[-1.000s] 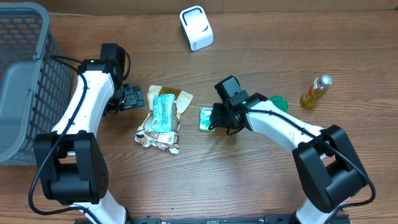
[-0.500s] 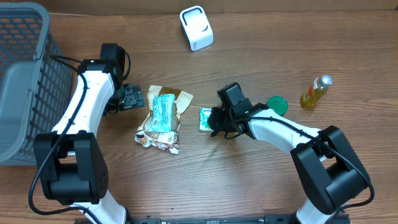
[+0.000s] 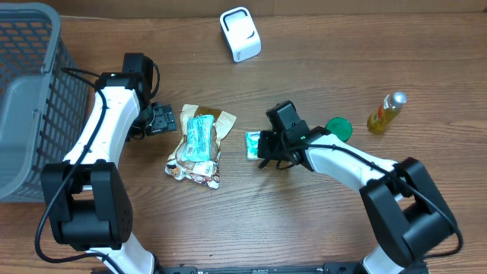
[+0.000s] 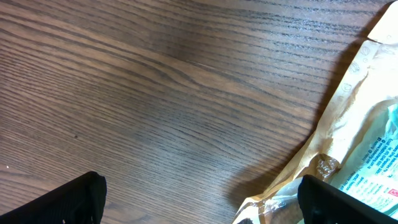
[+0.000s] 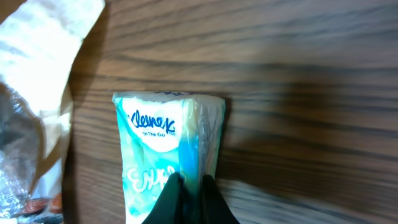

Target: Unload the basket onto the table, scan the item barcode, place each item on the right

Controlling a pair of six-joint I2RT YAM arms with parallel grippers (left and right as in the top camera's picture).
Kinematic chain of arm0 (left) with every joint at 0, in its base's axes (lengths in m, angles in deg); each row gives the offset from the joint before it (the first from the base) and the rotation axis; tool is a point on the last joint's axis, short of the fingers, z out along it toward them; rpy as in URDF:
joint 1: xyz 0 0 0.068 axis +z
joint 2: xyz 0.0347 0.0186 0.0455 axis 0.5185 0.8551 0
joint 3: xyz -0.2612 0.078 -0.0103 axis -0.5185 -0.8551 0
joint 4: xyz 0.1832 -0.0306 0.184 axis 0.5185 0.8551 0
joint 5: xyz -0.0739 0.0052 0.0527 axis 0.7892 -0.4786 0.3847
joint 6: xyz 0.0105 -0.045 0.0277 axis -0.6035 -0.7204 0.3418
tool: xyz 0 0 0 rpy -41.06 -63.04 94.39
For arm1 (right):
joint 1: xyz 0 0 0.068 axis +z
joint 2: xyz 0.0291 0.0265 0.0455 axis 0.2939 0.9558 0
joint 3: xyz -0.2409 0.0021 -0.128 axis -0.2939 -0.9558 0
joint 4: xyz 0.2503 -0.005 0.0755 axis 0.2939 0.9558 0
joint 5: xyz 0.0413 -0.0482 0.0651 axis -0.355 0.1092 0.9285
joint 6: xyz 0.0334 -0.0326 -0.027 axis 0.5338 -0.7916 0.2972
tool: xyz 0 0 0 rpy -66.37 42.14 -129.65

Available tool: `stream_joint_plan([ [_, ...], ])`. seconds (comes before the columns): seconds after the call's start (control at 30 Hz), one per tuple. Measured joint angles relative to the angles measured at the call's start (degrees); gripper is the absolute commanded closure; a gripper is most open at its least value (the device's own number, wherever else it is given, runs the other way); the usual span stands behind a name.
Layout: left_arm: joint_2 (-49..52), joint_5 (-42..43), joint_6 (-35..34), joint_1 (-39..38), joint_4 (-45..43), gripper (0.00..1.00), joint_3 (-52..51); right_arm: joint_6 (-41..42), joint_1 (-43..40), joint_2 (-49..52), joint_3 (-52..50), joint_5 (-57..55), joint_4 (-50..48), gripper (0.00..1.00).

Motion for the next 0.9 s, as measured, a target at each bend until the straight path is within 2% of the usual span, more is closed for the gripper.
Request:
stream_joint_plan([
  [0.3,0.0,0.0,0.0,0.0,-0.02,0.0,0.0,-0.85,1.2,-4.26,0.0,-10.01,1.64,0.96],
  [0.9,0.0,0.0,0.0,0.0,0.0,0.0,0.0,-0.9,1.49,-4.26,0.0,-11.78,2.21,0.96],
])
